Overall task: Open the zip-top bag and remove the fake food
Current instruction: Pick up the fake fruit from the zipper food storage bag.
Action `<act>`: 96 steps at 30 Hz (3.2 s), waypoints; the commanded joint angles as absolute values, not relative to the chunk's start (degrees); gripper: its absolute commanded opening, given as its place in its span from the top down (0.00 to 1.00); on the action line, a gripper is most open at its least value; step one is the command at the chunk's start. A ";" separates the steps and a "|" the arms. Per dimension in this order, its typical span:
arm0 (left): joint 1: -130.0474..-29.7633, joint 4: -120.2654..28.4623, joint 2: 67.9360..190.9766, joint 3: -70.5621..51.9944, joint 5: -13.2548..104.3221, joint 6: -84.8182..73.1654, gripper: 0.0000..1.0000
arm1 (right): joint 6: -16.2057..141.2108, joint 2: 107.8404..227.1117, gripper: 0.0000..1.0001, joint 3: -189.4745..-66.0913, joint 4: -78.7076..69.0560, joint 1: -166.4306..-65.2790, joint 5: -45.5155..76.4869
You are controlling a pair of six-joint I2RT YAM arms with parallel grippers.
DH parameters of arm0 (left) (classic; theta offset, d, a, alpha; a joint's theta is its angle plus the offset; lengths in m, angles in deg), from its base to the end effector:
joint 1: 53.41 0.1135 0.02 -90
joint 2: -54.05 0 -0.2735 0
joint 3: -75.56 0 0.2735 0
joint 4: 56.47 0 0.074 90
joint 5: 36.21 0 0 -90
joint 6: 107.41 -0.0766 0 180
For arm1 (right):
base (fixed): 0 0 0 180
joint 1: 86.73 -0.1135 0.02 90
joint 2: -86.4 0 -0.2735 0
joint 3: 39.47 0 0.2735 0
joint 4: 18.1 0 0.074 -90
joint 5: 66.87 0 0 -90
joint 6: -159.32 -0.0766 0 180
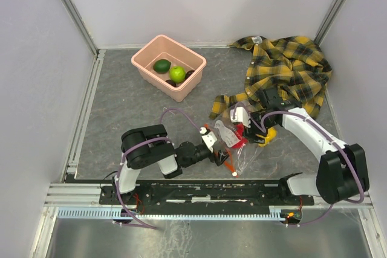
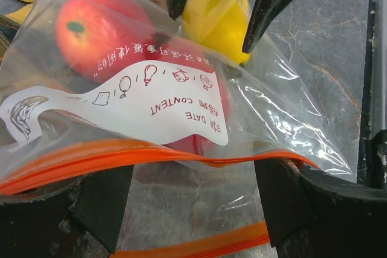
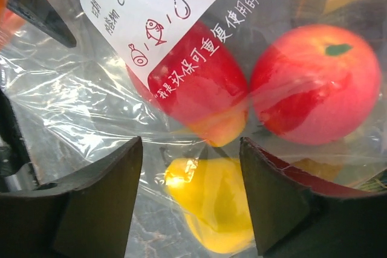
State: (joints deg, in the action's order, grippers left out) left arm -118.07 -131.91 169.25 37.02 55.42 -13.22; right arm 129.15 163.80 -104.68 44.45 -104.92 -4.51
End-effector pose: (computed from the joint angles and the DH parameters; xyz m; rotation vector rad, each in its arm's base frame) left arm 0.1518 -0.3155 0.0916 0.8200 1.4530 -0.9037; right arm 0.2407 0.1165 0.1858 -1.7580 2.0296 0.4893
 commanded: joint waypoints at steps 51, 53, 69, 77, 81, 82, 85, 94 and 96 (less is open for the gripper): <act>-114.08 -120.49 166.05 29.97 59.75 -10.26 0.05 | 133.45 170.90 0.54 -102.86 39.71 -111.20 -10.30; -114.10 -119.68 166.55 29.17 60.60 -10.51 0.06 | 133.48 170.90 0.55 -102.95 39.96 -111.49 -10.45; -114.01 -116.37 168.03 26.51 60.94 -10.28 0.38 | 132.93 171.75 0.57 -103.80 40.60 -111.59 -10.14; -114.06 -118.98 163.98 32.04 59.80 -12.14 0.47 | 131.23 170.86 0.57 -104.55 40.46 -110.74 -10.18; -114.06 -119.79 160.77 35.63 58.29 -12.35 0.50 | 131.05 170.22 0.57 -104.59 40.66 -109.46 -10.76; -114.08 -119.47 159.83 36.48 57.88 -12.27 0.52 | 131.02 170.15 0.57 -104.57 40.68 -109.23 -10.93; -114.12 -117.27 156.90 38.14 56.93 -11.40 0.56 | 130.92 170.14 0.57 -104.70 40.80 -108.82 -10.78; -114.07 -110.99 147.67 43.64 55.80 -6.34 0.64 | 130.33 169.97 0.57 -105.00 40.89 -107.81 -10.81; -114.07 -107.40 145.72 43.75 54.87 -5.60 0.65 | 130.17 169.85 0.57 -105.05 40.90 -107.66 -10.83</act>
State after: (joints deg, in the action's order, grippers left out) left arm -113.92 -111.59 149.93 43.36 56.89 -9.46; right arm 130.64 171.21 -102.71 40.53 -108.03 -9.25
